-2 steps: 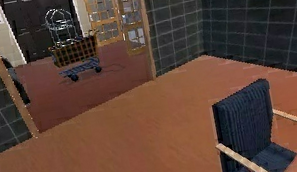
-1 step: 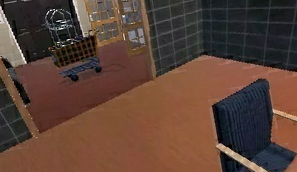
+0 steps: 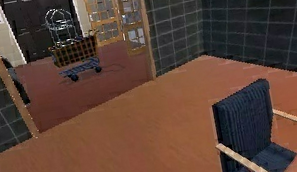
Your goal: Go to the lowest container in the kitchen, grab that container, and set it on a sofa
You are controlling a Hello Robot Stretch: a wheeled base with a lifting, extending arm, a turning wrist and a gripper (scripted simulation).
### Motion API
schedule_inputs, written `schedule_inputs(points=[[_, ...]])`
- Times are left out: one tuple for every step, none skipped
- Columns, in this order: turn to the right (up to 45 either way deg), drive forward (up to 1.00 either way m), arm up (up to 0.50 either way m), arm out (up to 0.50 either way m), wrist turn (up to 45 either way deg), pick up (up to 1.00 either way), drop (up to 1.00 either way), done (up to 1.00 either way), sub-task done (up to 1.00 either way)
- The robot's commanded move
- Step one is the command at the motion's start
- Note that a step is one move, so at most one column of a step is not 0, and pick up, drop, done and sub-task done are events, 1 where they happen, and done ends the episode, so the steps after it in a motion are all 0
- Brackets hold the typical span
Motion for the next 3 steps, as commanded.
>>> schedule_inputs(points=[[0.0,0.0,0.0,0.08,0.0,0.0,0.0,0.0,0.0],[0.0,0.0,0.0,0.0,45.0,0.0,0.0,0.0,0.0],[0.0,0.0,0.0,0.0,45.0,0.0,0.0,0.0,0.0]])
